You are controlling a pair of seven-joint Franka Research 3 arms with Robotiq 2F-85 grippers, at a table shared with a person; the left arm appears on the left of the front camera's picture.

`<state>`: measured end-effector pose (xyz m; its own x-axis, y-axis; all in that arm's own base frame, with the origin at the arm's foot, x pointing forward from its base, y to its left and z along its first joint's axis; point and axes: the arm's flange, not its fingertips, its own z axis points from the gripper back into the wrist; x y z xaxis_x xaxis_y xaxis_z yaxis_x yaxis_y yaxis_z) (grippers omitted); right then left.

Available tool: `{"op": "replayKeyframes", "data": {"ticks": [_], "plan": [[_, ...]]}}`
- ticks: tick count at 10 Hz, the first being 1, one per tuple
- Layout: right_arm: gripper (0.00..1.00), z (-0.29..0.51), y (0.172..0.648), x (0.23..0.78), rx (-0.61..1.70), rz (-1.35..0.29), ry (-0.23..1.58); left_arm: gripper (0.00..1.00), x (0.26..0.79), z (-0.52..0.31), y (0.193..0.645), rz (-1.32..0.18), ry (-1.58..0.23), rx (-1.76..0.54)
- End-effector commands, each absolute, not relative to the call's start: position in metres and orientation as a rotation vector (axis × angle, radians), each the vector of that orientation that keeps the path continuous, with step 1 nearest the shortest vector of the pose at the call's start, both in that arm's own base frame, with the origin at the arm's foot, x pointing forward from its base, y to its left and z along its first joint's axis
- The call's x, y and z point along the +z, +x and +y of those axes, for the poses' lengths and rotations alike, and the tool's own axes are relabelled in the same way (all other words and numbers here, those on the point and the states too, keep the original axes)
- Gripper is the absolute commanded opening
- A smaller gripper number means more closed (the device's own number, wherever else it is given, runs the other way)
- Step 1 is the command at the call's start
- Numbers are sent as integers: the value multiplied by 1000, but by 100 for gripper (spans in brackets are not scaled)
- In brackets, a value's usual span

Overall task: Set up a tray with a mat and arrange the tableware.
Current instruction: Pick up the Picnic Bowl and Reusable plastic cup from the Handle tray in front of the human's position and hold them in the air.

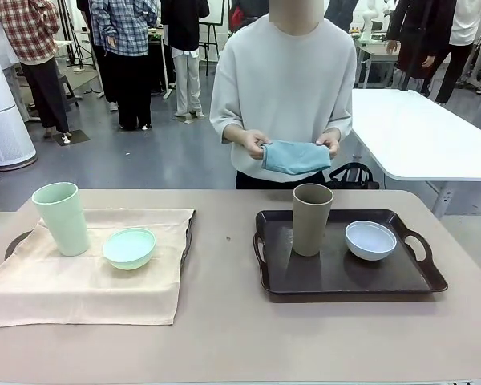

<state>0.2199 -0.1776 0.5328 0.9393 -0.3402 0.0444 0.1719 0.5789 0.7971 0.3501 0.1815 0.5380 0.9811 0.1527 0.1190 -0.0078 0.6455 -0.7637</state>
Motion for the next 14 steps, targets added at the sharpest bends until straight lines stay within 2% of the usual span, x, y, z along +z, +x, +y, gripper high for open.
{"op": "replayKeyframes", "data": {"ticks": [1, 8, 9, 10, 14], "plan": [[100, -179, 219, 533, -283, -204, 916, 100, 538, 182, 350, -185, -868, 92], [100, -178, 220, 533, -301, -201, 907, 100, 538, 182, 350, -179, -865, 92], [100, -178, 221, 537, -290, -178, 879, 100, 547, 174, 353, -231, -846, 42], [100, -163, 232, 537, -247, -103, 807, 100, 560, 145, 371, -291, -726, -36], [100, -75, 276, 539, -211, 30, 510, 100, 590, 22, 432, -284, -402, -381]]}}
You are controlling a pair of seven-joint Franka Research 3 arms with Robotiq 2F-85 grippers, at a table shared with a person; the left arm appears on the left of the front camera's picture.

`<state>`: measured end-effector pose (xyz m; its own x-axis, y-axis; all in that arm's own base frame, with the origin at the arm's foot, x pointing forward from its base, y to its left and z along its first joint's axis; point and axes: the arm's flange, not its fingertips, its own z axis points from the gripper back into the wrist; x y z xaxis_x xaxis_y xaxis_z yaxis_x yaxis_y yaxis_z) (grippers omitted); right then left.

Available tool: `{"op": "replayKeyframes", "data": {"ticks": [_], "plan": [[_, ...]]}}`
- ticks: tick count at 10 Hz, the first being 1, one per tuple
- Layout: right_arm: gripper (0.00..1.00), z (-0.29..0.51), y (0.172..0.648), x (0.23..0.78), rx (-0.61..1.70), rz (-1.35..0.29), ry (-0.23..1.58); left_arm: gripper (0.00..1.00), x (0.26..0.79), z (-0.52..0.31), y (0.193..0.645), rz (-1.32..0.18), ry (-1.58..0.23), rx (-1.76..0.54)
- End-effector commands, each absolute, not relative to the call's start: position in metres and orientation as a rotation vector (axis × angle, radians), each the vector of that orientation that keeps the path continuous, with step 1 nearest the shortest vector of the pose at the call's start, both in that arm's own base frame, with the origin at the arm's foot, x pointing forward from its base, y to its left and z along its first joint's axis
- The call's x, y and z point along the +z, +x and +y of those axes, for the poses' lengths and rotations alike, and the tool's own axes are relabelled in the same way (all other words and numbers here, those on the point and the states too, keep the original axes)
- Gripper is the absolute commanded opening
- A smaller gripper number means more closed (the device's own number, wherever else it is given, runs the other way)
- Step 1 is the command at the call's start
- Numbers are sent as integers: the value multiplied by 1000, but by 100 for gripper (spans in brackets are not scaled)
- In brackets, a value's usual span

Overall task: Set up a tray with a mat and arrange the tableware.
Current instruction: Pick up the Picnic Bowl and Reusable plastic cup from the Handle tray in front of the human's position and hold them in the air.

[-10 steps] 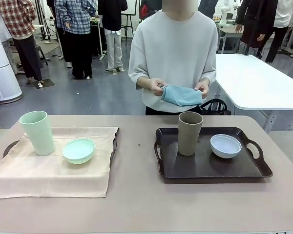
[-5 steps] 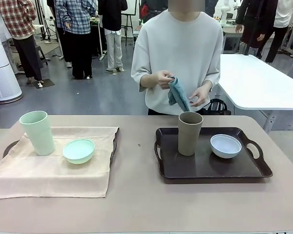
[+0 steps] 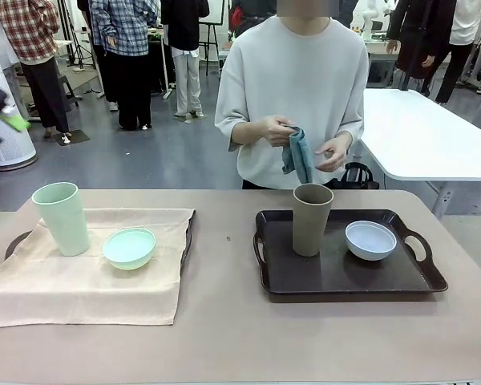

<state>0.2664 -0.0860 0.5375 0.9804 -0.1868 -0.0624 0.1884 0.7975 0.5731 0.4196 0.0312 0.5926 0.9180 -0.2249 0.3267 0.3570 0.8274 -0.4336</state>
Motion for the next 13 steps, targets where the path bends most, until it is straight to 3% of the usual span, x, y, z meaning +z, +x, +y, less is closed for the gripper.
{"op": "replayKeyframes", "data": {"ticks": [1, 4, 6, 10, 12, 13], "plan": [[100, -56, 280, 534, -209, 35, 434, 100, 592, -7, 436, -285, -328, -462], [100, -5, 293, 507, -243, 5, 279, 100, 586, -87, 458, -325, -89, -732], [100, 18, 307, 487, -333, -54, 299, 100, 570, -138, 468, -294, -49, -934], [100, 31, 336, 455, -396, -76, 312, 100, 553, -191, 483, -7, -378, -1123], [100, 12, 339, 462, -436, -36, 379, 100, 555, -175, 474, 69, -522, -1031], [100, 23, 340, 462, -378, -63, 288, 100, 535, -205, 470, -43, -384, -1126]]}}
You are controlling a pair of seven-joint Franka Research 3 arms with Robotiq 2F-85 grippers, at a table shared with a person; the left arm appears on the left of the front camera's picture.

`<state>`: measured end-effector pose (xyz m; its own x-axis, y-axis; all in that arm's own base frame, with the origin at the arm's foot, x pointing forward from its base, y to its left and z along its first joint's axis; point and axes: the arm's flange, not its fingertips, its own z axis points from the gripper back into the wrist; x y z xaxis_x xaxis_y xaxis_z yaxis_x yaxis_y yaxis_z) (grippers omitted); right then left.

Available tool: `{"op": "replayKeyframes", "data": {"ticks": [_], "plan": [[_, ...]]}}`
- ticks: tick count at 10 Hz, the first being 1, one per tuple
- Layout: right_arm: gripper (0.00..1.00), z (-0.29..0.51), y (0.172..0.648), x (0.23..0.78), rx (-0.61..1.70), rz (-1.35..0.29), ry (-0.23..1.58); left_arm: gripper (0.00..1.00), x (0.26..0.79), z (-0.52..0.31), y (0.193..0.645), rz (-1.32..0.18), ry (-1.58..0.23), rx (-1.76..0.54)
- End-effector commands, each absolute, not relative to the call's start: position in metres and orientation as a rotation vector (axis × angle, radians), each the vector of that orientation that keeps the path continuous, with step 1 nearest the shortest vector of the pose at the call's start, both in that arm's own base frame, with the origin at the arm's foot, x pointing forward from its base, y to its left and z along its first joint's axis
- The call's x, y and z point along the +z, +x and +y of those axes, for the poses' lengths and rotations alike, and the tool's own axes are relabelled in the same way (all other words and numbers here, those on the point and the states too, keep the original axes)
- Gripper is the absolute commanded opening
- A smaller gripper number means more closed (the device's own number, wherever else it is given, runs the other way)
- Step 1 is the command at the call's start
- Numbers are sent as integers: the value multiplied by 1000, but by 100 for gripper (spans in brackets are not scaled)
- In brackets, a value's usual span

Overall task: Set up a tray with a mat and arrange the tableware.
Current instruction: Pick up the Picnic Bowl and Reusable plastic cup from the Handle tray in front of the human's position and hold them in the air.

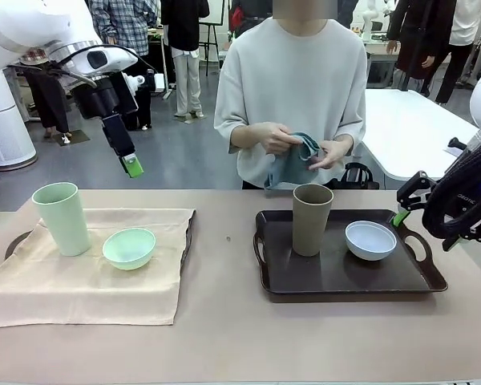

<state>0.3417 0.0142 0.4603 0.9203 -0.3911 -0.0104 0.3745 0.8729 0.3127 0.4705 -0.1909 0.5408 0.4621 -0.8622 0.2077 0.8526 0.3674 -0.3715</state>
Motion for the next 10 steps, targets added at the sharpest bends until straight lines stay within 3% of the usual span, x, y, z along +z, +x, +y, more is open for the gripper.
{"op": "replayKeyframes", "data": {"ticks": [1, 5, 7, 10], "plan": [[100, 23, 340, 462, -378, -63, 288, 100, 535, -205, 470, -43, -384, -1126], [100, 22, 355, 469, -355, -99, 308, 100, 541, -208, 472, -31, -416, -1127], [100, 32, 394, 472, -345, -112, 268, 100, 538, -255, 496, -78, -270, -1321], [100, 36, 423, 462, -288, -92, 151, 100, 523, -306, 491, -272, -124, -1690]]}}
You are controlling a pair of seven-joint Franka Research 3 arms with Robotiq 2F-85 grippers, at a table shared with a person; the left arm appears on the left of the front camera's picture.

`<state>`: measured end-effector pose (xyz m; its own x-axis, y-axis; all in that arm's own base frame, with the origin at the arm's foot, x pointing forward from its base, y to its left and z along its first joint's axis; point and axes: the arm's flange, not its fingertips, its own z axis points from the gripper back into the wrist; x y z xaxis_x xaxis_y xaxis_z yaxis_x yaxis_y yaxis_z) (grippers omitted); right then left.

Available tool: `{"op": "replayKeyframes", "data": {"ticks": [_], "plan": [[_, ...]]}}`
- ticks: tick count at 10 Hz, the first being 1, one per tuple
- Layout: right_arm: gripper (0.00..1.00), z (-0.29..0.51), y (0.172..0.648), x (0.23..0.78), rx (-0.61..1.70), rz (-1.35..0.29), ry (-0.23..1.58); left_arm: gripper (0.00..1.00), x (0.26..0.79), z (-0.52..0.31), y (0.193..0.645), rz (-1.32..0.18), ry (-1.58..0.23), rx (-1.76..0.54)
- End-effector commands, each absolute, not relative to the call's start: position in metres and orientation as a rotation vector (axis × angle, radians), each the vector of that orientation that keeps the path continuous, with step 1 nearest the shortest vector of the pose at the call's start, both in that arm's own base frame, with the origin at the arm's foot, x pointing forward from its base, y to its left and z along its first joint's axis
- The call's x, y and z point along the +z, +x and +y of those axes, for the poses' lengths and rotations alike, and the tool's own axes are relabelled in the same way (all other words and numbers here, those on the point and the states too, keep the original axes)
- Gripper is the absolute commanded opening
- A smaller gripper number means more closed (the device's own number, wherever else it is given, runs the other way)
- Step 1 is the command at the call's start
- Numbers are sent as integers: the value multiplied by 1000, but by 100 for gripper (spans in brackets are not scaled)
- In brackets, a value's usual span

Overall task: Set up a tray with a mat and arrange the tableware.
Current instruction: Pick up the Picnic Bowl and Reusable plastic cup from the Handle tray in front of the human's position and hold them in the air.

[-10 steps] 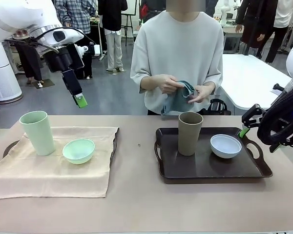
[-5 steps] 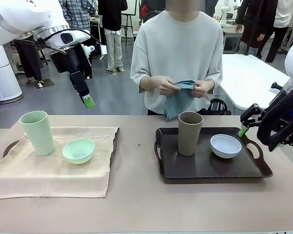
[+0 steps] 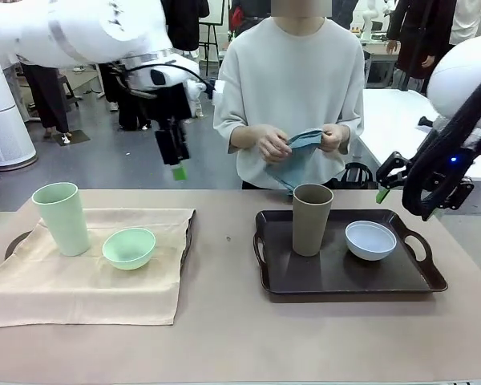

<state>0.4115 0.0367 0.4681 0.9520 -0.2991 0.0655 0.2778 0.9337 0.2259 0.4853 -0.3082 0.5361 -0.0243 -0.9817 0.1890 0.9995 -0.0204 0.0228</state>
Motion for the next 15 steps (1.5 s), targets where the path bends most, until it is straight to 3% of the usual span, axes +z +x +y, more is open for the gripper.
{"op": "replayKeyframes", "data": {"ticks": [1, 3, 5, 7, 11, 12, 13, 15], "plan": [[100, 38, 428, 457, -262, -82, 122, 100, 511, -317, 492, -325, -181, -1768], [100, 43, 436, 449, -248, -58, 82, 100, 492, -335, 491, -473, -298, -1845], [100, 43, 442, 440, -241, -48, 85, 100, 465, -357, 493, -645, -306, -1793], [100, 44, 443, 433, -241, -37, 106, 100, 448, -368, 494, -630, -389, -1707], [100, 39, 445, 429, -233, -37, 157, 100, 427, -359, 498, -605, -733, -1517], [100, 39, 441, 433, -251, -39, 177, 100, 430, -353, 496, -541, -749, -1519], [100, 36, 438, 430, -233, -22, 114, 100, 434, -373, 493, -595, -647, -1562], [100, 36, 438, 430, -233, -22, 114, 100, 434, -373, 493, -595, -647, -1562]]}}
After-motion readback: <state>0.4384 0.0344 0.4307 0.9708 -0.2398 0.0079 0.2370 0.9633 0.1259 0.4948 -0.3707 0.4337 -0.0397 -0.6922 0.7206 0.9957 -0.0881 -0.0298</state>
